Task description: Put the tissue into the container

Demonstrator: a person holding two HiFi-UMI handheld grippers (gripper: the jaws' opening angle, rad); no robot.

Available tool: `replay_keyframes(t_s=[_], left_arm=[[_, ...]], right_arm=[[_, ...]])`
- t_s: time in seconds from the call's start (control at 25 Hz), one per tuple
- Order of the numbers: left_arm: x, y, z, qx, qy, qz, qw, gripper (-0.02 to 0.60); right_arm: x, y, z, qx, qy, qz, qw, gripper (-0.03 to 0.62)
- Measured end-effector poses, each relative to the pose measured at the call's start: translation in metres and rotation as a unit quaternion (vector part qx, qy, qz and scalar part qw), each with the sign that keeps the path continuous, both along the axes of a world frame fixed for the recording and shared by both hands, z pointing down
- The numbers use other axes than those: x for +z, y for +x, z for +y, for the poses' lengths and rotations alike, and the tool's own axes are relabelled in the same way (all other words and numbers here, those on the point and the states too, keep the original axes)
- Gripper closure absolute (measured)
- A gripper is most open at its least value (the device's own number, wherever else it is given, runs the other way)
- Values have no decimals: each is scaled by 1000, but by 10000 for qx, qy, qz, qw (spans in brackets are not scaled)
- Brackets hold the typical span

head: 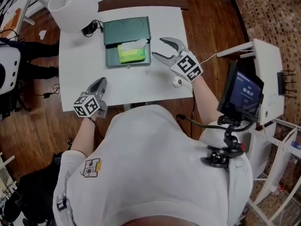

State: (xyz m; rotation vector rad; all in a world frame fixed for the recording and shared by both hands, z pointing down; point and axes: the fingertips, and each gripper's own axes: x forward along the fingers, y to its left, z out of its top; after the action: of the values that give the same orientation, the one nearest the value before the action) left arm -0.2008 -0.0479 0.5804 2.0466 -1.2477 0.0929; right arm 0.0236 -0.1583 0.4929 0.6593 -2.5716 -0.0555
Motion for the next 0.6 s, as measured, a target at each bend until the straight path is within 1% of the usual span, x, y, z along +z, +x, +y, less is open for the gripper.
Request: replay_keyframes(t_s=[0.12, 0.2, 0.24, 0.32, 0.4, 0.52, 0.6], left_arm=[[6, 3, -11, 70, -22, -58, 10000, 581], [11, 7, -12, 140, -73, -113, 9998, 581], [14, 10, -11, 174, -103, -137, 9997, 581], [21, 15, -12, 241, -164, -174, 9994, 581], [28, 19, -12, 299, -235, -221, 9990, 581], [41, 27, -6, 423, -383, -296, 9979, 581], [47, 34, -1, 547, -468, -329, 9969, 581]], right_arm=[[25, 20, 21, 354, -340, -121, 9987, 413], [56, 30, 43, 491, -647, 41, 9967, 464], [74, 34, 54, 548, -811, 146, 9951, 504], [104, 38, 74, 648, -1102, 232, 9915, 541], [130, 38, 90, 684, -1364, 295, 9878, 572], [159, 34, 110, 662, -1677, 410, 9828, 584], [168, 29, 119, 603, -1772, 470, 9812, 589]])
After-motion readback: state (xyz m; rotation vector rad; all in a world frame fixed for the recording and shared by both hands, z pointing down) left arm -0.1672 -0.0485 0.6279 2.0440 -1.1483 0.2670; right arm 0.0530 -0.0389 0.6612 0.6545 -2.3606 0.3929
